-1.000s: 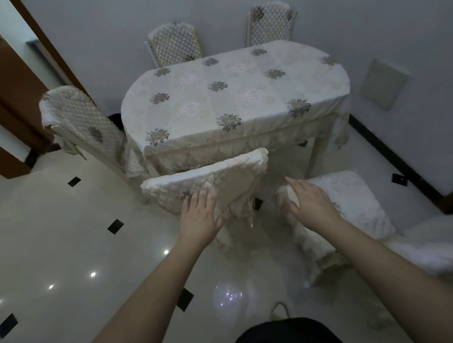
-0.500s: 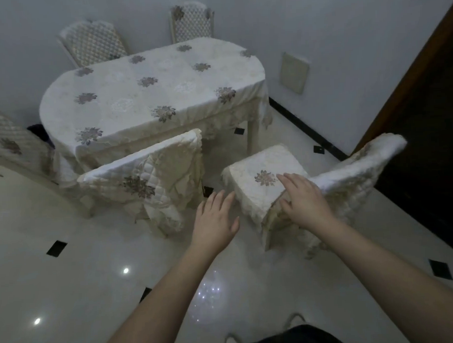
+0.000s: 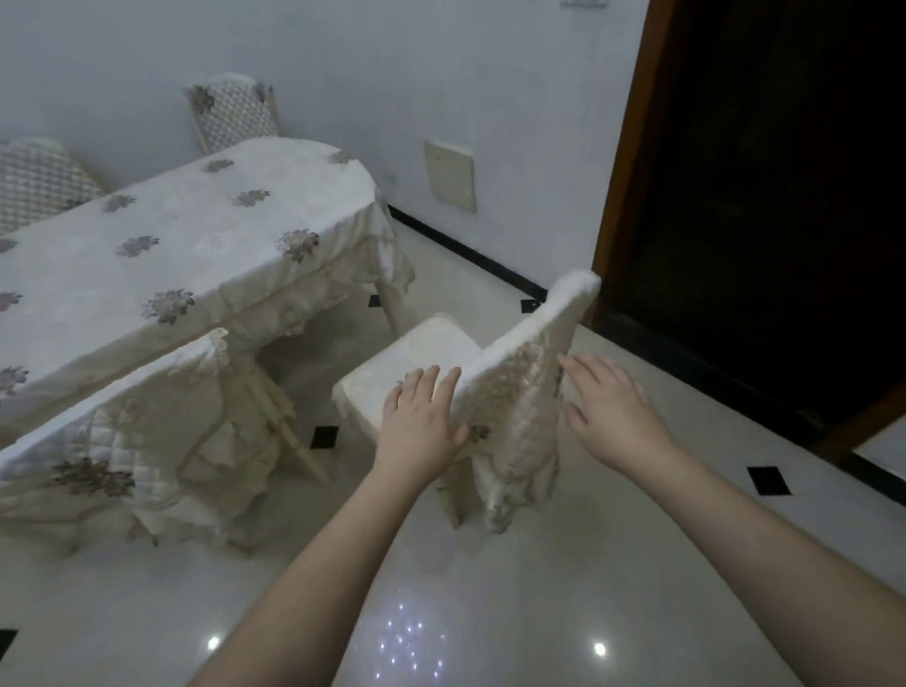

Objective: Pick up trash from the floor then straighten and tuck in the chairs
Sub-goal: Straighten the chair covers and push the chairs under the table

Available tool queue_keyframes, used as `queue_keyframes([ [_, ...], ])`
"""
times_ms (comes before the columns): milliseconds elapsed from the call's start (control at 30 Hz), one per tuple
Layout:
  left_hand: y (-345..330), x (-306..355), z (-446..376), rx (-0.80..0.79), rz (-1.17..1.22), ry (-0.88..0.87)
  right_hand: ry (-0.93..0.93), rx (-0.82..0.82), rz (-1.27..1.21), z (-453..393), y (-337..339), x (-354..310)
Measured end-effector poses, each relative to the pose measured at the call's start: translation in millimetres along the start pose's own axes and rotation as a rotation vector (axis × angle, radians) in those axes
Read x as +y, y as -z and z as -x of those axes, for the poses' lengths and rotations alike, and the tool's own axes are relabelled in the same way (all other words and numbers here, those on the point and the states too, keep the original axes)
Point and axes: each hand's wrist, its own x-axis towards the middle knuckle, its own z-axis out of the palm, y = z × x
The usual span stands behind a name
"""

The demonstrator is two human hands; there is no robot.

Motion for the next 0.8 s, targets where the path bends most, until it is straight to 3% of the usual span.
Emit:
queue_keyframes([
  [300,-14,53,-31,0.003,-0.116,0.047,0.013,-0.022,-0.030,-23,15,66],
  [667,-56,30,-79,0.031,-0.149,0.077,0.095,-0.071,-0.011,-111,-10,83],
  [800,-68,22,-101,-0.067,-0.122,0.118,0.146,-0.091,0.052,-149,-15,93],
])
